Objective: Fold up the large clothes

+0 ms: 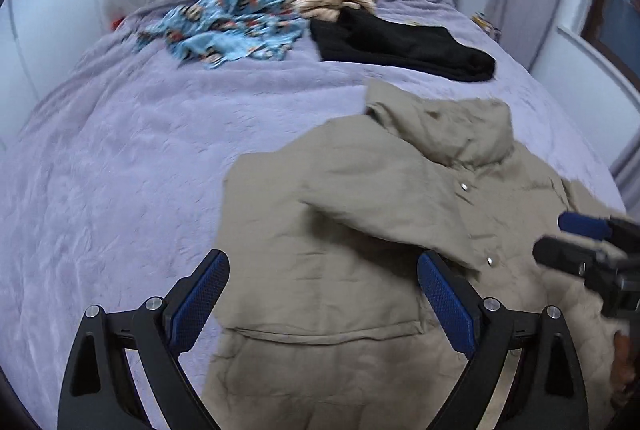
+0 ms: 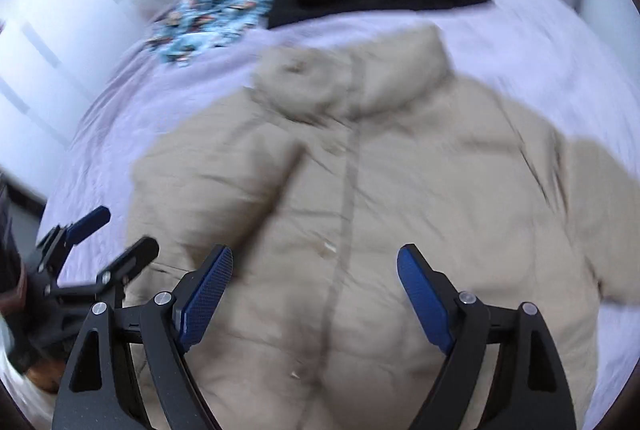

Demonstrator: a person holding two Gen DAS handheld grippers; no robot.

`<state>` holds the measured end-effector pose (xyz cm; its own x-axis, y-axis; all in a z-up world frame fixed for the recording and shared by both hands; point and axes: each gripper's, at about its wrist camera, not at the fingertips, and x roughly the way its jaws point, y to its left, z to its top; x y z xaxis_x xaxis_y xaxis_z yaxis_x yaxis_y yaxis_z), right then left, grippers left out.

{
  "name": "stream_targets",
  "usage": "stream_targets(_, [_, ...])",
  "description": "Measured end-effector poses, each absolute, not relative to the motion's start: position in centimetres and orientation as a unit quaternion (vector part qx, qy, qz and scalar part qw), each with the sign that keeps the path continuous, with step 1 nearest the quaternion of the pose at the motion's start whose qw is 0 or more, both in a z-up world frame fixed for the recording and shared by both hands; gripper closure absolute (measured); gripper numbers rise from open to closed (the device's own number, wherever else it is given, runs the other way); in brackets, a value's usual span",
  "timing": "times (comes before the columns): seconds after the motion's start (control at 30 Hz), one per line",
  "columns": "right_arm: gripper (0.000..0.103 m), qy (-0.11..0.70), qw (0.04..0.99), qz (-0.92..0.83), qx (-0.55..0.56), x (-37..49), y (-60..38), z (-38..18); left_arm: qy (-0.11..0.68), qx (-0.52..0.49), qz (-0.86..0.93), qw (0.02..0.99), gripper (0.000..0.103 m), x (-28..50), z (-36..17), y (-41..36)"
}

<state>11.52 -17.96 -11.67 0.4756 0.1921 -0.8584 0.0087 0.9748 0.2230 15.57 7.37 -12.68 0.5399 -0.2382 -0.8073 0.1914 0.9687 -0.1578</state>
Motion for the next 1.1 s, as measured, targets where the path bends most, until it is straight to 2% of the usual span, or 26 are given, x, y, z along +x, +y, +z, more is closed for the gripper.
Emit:
stream_targets(0.13, [0.016,0.487,0.868,0.096,-0.028,13.3,-11.1,-11.3,0.498,-0.191,-0.101,0.840,0.007,20.8,-15.2,15.1])
stream_targets(0.23, [0.016,0.484,0.863,0.105,-0.098,15.1,-7.2,-12.9,0.535,-0.264,-0.123,0.794,0.007,24.6,-18.8,16.8])
stream_targets(0.3, [0.016,0.481,0.863,0.090,-0.127,16.4,-6.0,-13.9,0.564,-0.275,-0.141,0.766,0.009,26.4,-21.2,15.8])
stream_targets(0.37, [0.016,0.488,0.859,0.073,-0.140,17.4,-6.2,-14.7,0.591,-0.268,-0.158,0.744,0.057,27.4,-23.0,14.0])
stream_targets(0.4, [0.016,0.489,0.858,0.066,-0.141,17.7,-6.4,-14.8,0.593,-0.265,-0.164,0.743,0.063,27.5,-23.3,13.2])
stream_targets(0.43, [0.022,0.491,0.858,0.057,-0.140,18.1,-6.9,-15.0,0.579,-0.256,-0.163,0.757,0.075,27.2,-22.8,12.6])
stream_targets(0.47, [0.032,0.489,0.861,0.050,-0.133,18.0,-7.9,-14.9,0.562,-0.238,-0.162,0.775,0.082,26.8,-21.8,12.1])
stream_targets(0.5, [0.072,0.483,0.867,0.045,-0.116,17.8,-9.4,-14.5,0.544,-0.215,-0.160,0.795,0.082,25.8,-20.7,11.5])
stream_targets(0.53, [0.097,0.480,0.871,0.039,-0.094,17.5,-10.9,-14.1,0.528,-0.190,-0.156,0.813,0.082,25.2,-19.7,11.0])
stream_targets(0.67, [0.097,0.460,0.884,0.020,0.076,15.9,-19.6,-13.5,0.509,-0.120,-0.138,0.841,0.082,23.6,-18.8,10.0])
stream_targets(0.8, [0.096,0.495,0.811,-0.016,0.310,14.1,-28.4,-19.0,0.528,-0.095,-0.100,0.838,0.081,24.6,-21.1,9.4])
stream_targets(0.9, [0.095,0.503,0.750,-0.018,0.429,12.5,-31.6,-22.6,0.523,-0.083,-0.069,0.846,0.081,24.4,-20.2,10.1])
stream_targets(1.0, [0.086,0.528,0.752,-0.002,0.394,11.6,-31.3,-21.3,0.506,-0.047,-0.048,0.860,0.081,23.5,-18.2,11.2])
stream_targets(1.1, [0.086,0.538,0.770,0.005,0.343,10.5,-31.1,-18.9,0.492,-0.029,-0.039,0.869,0.081,22.2,-15.9,12.8])
